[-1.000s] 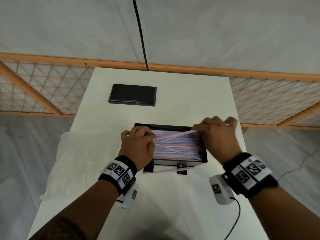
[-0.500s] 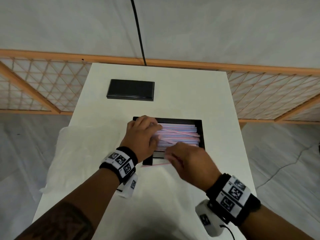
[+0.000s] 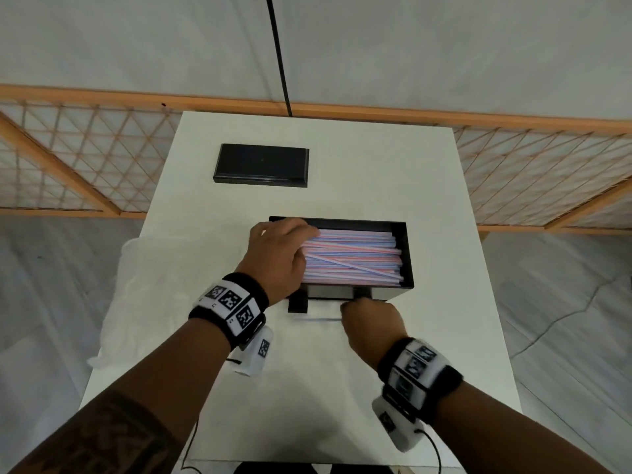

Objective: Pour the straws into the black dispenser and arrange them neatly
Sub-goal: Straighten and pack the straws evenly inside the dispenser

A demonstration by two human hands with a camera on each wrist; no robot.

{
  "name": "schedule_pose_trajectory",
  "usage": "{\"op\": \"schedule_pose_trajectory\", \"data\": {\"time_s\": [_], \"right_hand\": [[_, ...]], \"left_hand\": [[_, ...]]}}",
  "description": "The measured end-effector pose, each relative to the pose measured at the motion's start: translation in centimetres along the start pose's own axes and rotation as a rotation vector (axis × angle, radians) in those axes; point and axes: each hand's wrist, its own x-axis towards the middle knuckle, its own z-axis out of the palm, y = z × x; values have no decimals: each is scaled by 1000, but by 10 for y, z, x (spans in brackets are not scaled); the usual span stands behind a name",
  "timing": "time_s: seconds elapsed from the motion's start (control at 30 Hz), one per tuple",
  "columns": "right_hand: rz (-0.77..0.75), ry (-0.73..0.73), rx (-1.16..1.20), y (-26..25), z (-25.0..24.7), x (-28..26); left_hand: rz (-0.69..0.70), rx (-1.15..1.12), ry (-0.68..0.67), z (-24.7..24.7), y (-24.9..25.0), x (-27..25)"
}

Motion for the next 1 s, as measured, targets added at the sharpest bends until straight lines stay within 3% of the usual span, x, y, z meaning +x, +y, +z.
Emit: {"op": "schedule_pose_trajectory", "data": {"time_s": [0.13,0.2,0.33,0.4,0.5,0.57,0.67,0.8,1.0], "right_hand": [[90,127,5,23,-55,-56],[148,213,18,34,-84,-67],[215,297,52,36,-110,-30],[164,256,68,33,-105,-2],[43,213,199,47,-102,16],[-29,167,128,61,-100,22],[-50,89,-15,75,-84,33],[-36,-3,6,78,-63,51],[-9,96,29,75,-55,54]], "left_hand": [[-74,90,-66,-19,-15,-8],[-42,63,0,-32,-18,-5],[-63,-132,109,-58,-8,9],[-39,-71,-42,-64,4,17],[-54,262,-428,-58,21,29],[-103,398,-571,-47,25,34],[-193,464,-649,-30,22,39],[-263,498,-708,-18,20,41],[-205,392,-571,-9,12,34]]}}
